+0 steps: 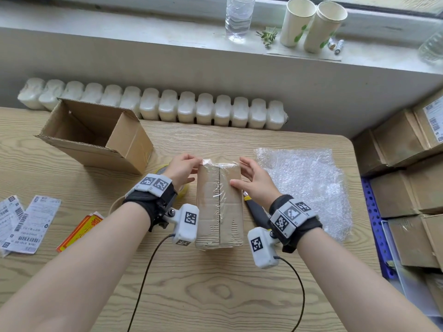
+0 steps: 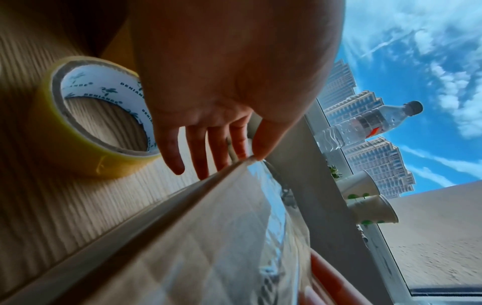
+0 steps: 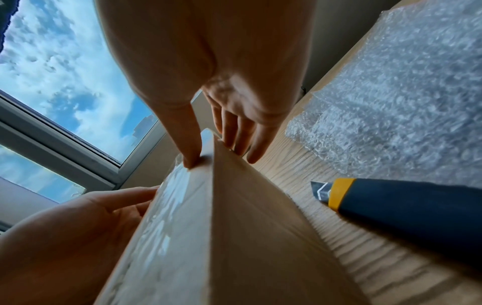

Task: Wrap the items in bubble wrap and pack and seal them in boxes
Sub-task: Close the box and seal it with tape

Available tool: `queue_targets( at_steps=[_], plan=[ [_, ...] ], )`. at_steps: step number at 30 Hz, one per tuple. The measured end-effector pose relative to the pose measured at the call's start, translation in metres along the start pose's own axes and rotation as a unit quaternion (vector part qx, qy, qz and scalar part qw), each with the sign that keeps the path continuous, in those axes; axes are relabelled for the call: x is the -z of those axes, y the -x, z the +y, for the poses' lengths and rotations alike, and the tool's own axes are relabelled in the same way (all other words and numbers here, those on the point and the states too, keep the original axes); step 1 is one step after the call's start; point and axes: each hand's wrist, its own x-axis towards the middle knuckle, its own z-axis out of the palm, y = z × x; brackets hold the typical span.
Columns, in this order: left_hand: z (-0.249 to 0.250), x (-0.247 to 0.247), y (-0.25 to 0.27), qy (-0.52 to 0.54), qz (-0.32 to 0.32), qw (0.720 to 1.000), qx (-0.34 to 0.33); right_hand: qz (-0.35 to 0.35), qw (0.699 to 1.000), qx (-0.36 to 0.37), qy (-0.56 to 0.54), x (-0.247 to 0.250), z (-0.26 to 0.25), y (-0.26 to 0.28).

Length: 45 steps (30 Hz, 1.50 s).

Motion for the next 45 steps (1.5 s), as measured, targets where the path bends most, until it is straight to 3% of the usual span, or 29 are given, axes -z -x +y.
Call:
queue_targets(
  at_steps=[4, 7, 9, 14, 23, 31, 34, 36, 38, 42, 45],
  plan=[
    [-0.002, 0.0, -0.003, 0.007, 0.014, 1.0, -0.014, 0.001, 1.0, -0.005, -0.016, 0.0, 0.003, -0.001],
    [-0.001, 0.0, 0.004, 0.002, 0.074, 0.994, -0.082, 0.017, 0.999, -0.005, -0.029, -0.001, 0.005, -0.002],
    [-0.002, 0.002, 0.01, -0.002, 0.078, 0.992, -0.102, 0.032, 0.999, -0.005, -0.028, 0.0, 0.008, -0.002],
    [-0.007, 0.004, 0.021, -0.066, 0.001, 0.993, -0.097, 0.042, 0.999, -0.004, -0.026, 0.0, 0.006, 0.0],
    [0.006, 0.004, 0.013, -0.042, 0.066, 0.995, -0.061, 0.007, 0.999, -0.029, -0.015, 0.006, -0.004, -0.002],
    [-0.005, 0.009, 0.024, -0.033, -0.104, 0.99, -0.093, -0.053, 0.994, -0.047, -0.08, 0.003, -0.01, -0.006],
    [-0.005, 0.007, 0.024, -0.018, -0.076, 0.991, -0.111, -0.022, 0.999, -0.01, -0.023, 0.006, -0.01, -0.003],
    [-0.004, 0.006, 0.025, -0.077, 0.025, 0.978, -0.19, 0.03, 0.998, 0.04, 0.046, 0.011, -0.011, 0.001],
    [-0.002, 0.005, 0.03, -0.156, 0.07, 0.946, -0.277, 0.063, 0.99, 0.091, 0.092, 0.015, -0.013, 0.006],
    [-0.007, 0.001, 0.035, -0.271, -0.031, 0.884, -0.38, 0.02, 0.955, 0.194, 0.223, 0.012, -0.012, 0.007],
    [-0.008, -0.004, 0.028, -0.33, -0.072, 0.869, -0.361, -0.035, 0.942, 0.195, 0.27, 0.008, -0.011, 0.001]
  ],
)
